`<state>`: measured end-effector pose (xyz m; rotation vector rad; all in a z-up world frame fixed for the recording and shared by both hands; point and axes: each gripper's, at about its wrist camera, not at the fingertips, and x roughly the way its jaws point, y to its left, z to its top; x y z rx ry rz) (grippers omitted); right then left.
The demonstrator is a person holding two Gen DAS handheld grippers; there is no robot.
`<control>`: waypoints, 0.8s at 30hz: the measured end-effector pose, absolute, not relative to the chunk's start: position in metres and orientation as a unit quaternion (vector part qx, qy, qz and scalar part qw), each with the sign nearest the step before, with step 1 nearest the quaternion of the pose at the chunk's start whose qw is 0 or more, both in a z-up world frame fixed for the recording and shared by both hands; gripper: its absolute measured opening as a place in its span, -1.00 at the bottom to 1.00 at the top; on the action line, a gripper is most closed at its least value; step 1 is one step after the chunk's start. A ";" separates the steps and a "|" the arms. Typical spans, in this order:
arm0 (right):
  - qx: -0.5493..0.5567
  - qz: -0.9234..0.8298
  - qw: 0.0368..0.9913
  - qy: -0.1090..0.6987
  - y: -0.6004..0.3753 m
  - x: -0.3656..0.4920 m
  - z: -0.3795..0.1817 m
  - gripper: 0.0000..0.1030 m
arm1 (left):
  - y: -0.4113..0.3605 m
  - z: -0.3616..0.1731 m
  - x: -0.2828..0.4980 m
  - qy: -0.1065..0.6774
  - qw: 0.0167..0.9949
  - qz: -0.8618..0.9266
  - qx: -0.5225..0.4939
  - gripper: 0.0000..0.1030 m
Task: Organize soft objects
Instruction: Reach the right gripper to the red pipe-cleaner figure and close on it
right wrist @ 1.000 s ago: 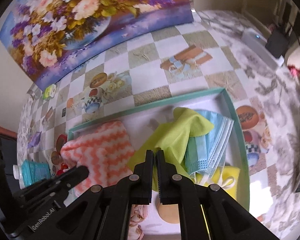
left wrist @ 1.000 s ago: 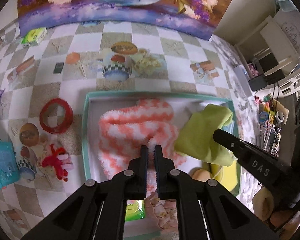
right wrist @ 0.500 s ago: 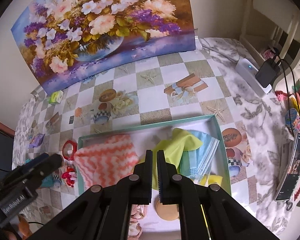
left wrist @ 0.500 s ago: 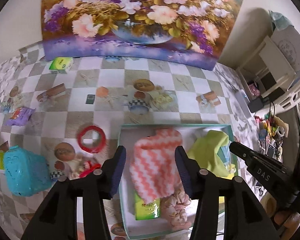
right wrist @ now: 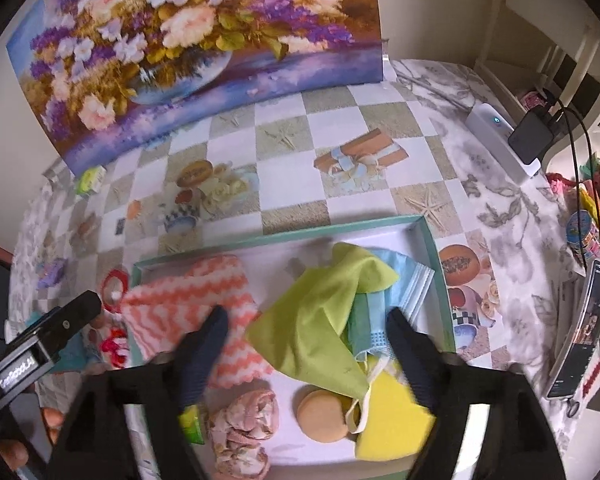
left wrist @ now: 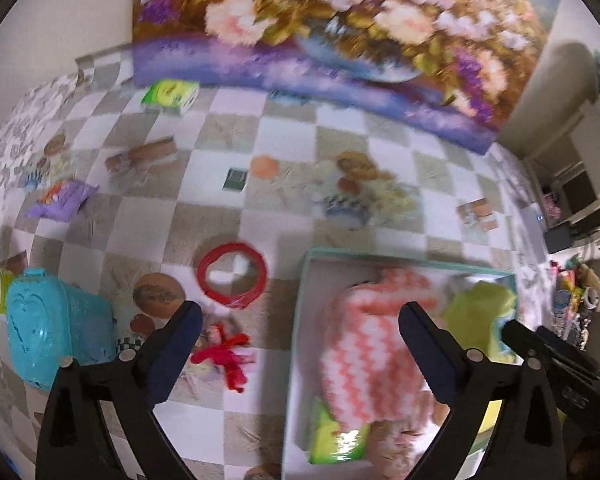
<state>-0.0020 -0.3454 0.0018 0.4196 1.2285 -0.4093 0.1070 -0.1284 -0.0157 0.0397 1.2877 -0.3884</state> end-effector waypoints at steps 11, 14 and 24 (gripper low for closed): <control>0.169 -0.187 0.774 0.581 -0.339 0.002 -0.007 1.00 | -0.124 -0.029 0.110 0.599 0.783 -0.165 0.040 0.92; 0.172 -0.189 0.775 0.578 -0.339 0.002 -0.008 1.00 | -0.125 -0.028 0.110 0.597 0.784 -0.165 0.041 0.92; 0.172 -0.191 0.785 0.564 -0.332 0.006 0.001 1.00 | -0.115 0.010 0.111 0.568 0.800 -0.187 0.036 0.92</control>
